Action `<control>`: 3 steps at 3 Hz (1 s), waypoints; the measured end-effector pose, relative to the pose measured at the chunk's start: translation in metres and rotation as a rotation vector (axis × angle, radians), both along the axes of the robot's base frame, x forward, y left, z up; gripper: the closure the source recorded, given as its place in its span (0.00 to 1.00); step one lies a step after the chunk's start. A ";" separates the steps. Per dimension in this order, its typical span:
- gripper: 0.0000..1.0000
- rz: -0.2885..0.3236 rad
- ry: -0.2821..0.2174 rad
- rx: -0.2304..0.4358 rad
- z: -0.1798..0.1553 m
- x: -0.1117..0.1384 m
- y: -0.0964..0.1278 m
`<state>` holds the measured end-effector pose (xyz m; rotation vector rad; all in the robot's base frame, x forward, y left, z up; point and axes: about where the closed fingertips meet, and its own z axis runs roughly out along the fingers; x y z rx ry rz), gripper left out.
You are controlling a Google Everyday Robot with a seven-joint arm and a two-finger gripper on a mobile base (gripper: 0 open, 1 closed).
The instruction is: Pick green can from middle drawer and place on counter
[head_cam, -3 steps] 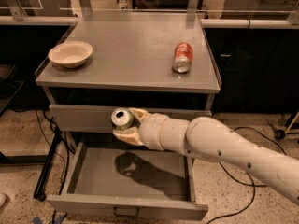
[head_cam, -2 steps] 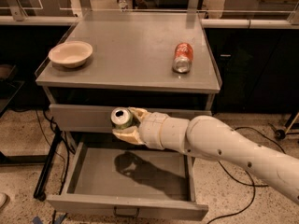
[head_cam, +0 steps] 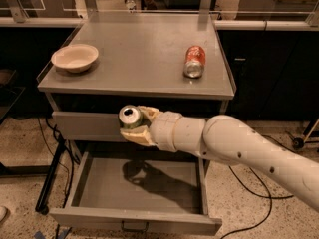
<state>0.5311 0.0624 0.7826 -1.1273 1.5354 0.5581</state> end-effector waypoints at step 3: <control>1.00 -0.019 -0.054 -0.021 0.055 0.020 -0.013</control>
Offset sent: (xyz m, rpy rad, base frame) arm 0.0160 -0.0111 0.0435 -0.0180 -0.0413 -0.0157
